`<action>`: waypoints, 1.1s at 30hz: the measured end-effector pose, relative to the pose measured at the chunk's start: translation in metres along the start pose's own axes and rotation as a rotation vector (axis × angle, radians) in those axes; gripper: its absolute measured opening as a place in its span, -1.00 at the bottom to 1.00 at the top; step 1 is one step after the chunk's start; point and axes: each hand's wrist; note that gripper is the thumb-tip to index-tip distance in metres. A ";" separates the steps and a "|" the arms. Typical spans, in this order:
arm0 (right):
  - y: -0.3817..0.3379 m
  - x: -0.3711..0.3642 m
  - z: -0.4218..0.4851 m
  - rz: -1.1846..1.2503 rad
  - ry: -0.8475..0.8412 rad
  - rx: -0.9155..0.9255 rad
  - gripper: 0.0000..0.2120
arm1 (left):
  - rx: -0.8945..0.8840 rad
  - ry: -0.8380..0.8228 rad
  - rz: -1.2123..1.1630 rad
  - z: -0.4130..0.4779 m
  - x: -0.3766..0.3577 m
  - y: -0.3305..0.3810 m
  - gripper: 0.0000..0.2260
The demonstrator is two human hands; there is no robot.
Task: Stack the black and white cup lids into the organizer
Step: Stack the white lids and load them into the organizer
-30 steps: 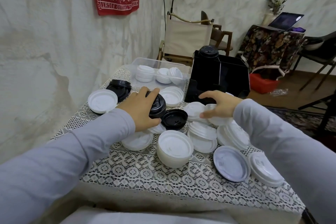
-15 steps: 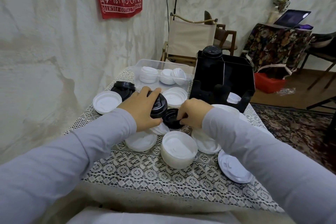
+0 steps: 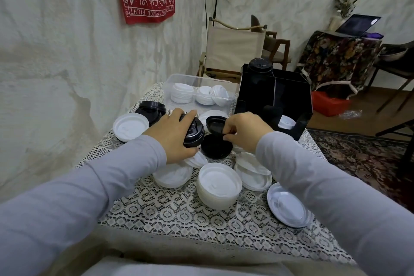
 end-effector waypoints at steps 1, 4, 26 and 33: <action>-0.002 -0.002 -0.001 -0.013 -0.025 0.004 -0.98 | 0.000 -0.002 0.000 0.000 0.000 0.000 -0.19; -0.006 -0.011 -0.003 -0.067 -0.078 0.031 -0.94 | 0.005 -0.007 -0.001 -0.001 0.000 0.000 -0.19; 0.007 -0.010 0.002 0.528 0.037 -0.155 -0.83 | 0.010 -0.001 -0.002 0.000 -0.003 -0.002 -0.20; 0.012 -0.028 0.008 0.658 0.004 -0.435 -0.79 | 0.004 -0.006 0.003 0.000 -0.006 0.000 -0.19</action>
Point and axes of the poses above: each hand's wrist, its own z-axis towards the middle knuckle, its own x-axis out of the back of the hand, y = z × x, and after that the axes turned 8 degrees about y, right-handed
